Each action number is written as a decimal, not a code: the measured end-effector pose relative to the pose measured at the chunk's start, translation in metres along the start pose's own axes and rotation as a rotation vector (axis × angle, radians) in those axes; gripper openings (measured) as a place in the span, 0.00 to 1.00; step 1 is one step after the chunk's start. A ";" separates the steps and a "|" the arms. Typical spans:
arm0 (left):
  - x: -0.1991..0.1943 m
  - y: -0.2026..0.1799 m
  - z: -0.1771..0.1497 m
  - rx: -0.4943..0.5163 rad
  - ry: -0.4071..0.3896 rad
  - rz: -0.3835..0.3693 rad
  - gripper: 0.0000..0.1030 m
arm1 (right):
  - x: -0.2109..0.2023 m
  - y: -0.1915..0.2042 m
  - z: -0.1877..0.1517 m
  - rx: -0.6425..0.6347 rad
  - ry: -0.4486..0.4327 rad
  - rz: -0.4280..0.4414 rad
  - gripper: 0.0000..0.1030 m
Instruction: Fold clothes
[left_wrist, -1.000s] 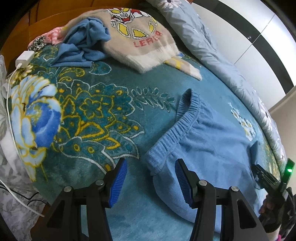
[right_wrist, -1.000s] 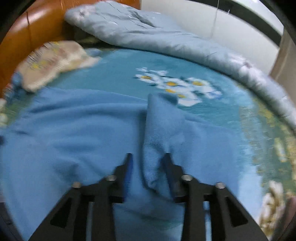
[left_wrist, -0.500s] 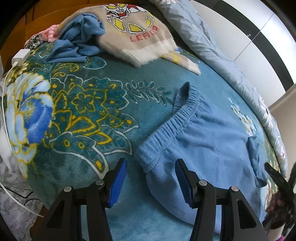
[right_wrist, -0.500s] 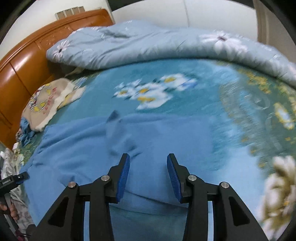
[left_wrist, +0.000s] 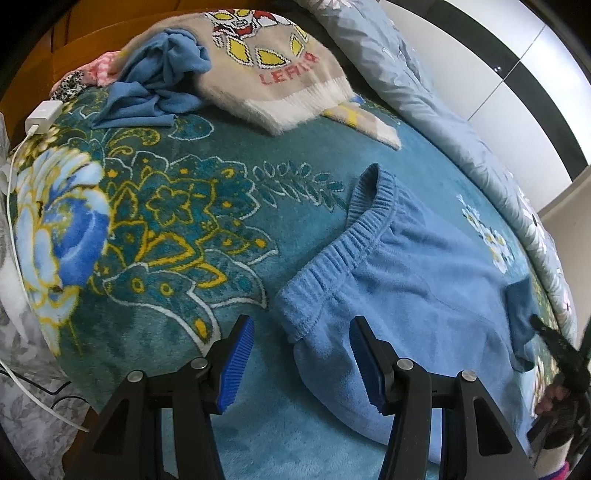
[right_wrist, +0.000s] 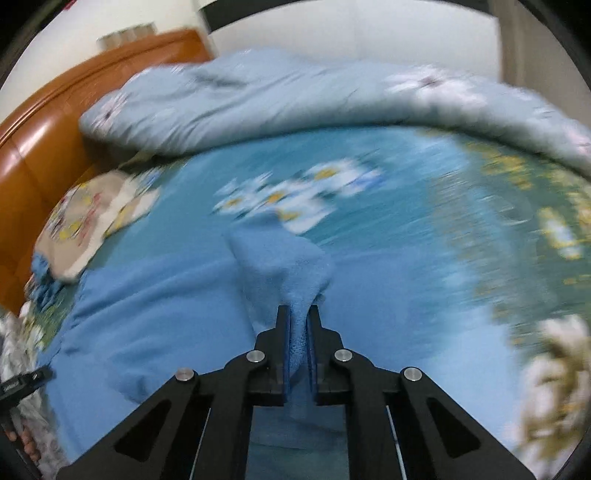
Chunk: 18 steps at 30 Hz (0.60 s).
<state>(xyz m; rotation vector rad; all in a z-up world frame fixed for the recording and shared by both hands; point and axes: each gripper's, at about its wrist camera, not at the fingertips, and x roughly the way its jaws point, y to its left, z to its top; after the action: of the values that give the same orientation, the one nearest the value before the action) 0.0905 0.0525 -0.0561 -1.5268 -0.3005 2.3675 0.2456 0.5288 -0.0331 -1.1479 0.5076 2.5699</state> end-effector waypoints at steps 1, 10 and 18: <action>0.000 0.000 0.000 -0.002 -0.001 -0.001 0.56 | -0.011 -0.016 0.003 0.017 -0.026 -0.048 0.07; 0.005 0.000 -0.001 -0.006 0.010 -0.003 0.56 | -0.033 -0.112 -0.009 0.134 -0.034 -0.370 0.07; 0.000 0.005 -0.001 -0.021 0.000 0.008 0.56 | -0.039 -0.157 -0.020 0.204 -0.034 -0.514 0.07</action>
<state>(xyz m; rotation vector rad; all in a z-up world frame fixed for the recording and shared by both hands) 0.0904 0.0480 -0.0581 -1.5400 -0.3207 2.3774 0.3452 0.6570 -0.0474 -1.0040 0.3920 2.0433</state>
